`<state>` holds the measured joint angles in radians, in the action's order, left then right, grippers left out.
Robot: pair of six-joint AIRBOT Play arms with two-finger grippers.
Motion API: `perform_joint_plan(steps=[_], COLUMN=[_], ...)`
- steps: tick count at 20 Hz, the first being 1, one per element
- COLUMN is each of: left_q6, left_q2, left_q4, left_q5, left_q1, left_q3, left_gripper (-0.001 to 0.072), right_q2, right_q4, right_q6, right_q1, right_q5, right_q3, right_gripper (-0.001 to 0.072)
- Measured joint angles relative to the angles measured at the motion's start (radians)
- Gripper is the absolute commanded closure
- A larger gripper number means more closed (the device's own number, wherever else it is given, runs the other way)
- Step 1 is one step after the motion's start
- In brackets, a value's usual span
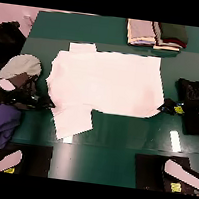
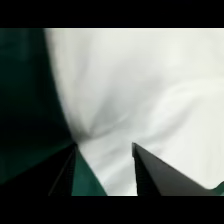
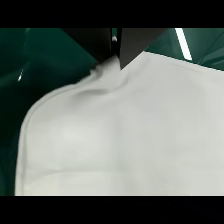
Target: Fold the shirts.
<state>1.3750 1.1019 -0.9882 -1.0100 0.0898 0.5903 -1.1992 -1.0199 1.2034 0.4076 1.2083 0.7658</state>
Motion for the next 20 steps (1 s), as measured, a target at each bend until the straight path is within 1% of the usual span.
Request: perform_joint_plan(steps=[1,2,3,7,11,16,20], left_q6=[-0.004,-0.005,-0.004,0.008,0.029,0.038,0.042], left_q2=[-0.001,0.001,0.005,-0.011,-0.115,-0.271,-0.317], left_q4=[0.007,0.014,0.013,0.005,-0.022,-0.095,-0.12], left_q5=[0.027,0.058,0.085,0.101,0.087,0.074,0.064], left_q1=[-0.018,-0.036,-0.049,-0.072,-0.079,-0.08,-0.08], left_q3=[-0.005,-0.01,-0.013,0.049,0.256,0.716,1.119], left_gripper=[0.0315,0.0579,0.0685,0.0686,0.0686,0.0686,0.0687], right_q2=[0.002,0.002,0.005,0.051,0.153,0.303,0.384], right_q4=[0.001,0.003,0.004,0.005,0.011,0.05,0.016], right_q6=[0.003,0.006,0.007,0.01,0.018,0.034,0.064], right_q1=[0.0,0.0,0.0,0.0,0.0,0.0,0.0], right_q5=[0.005,0.009,0.012,0.016,0.038,0.044,0.037], right_q3=[0.0,0.0,0.001,0.011,0.143,0.495,0.824], right_gripper=[0.0695,0.0696,0.0695,0.0696,0.0696,0.0696,0.0696])
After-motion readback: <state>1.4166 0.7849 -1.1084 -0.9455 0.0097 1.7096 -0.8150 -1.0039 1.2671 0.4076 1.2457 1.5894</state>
